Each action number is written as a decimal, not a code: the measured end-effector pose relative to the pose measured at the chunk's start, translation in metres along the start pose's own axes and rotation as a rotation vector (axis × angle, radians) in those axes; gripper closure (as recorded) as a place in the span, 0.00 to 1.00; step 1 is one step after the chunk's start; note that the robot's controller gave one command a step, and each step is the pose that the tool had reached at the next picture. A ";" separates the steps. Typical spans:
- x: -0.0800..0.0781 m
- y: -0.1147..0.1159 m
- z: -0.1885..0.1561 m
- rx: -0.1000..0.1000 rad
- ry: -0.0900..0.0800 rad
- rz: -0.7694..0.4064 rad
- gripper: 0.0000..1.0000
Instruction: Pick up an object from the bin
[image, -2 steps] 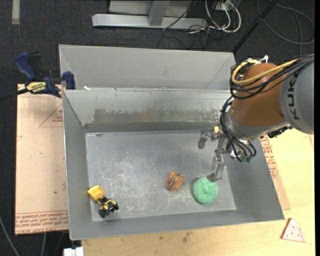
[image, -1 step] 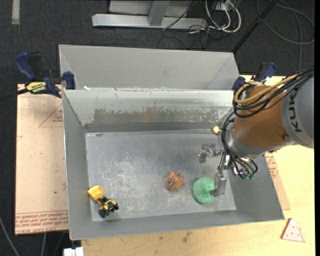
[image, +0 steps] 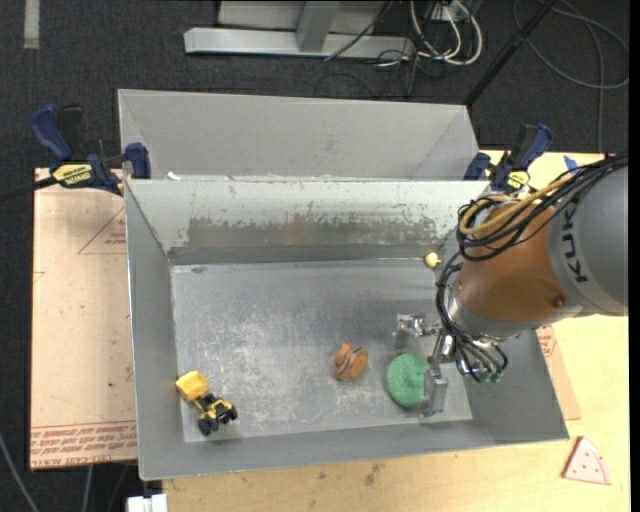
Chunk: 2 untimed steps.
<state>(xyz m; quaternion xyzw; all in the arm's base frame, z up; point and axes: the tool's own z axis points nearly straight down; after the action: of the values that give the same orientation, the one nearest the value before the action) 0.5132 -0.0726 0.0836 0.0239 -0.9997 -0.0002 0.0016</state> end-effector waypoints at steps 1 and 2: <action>0.018 -0.014 0.014 0.000 -0.003 -0.016 1.00; 0.017 -0.014 0.014 0.000 -0.008 -0.017 0.00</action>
Offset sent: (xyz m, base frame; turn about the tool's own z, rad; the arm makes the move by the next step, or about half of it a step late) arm 0.0000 0.0000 0.0000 0.0000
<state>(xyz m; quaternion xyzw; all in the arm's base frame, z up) 0.4972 -0.0876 0.0701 0.0322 -0.9995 -0.0002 -0.0025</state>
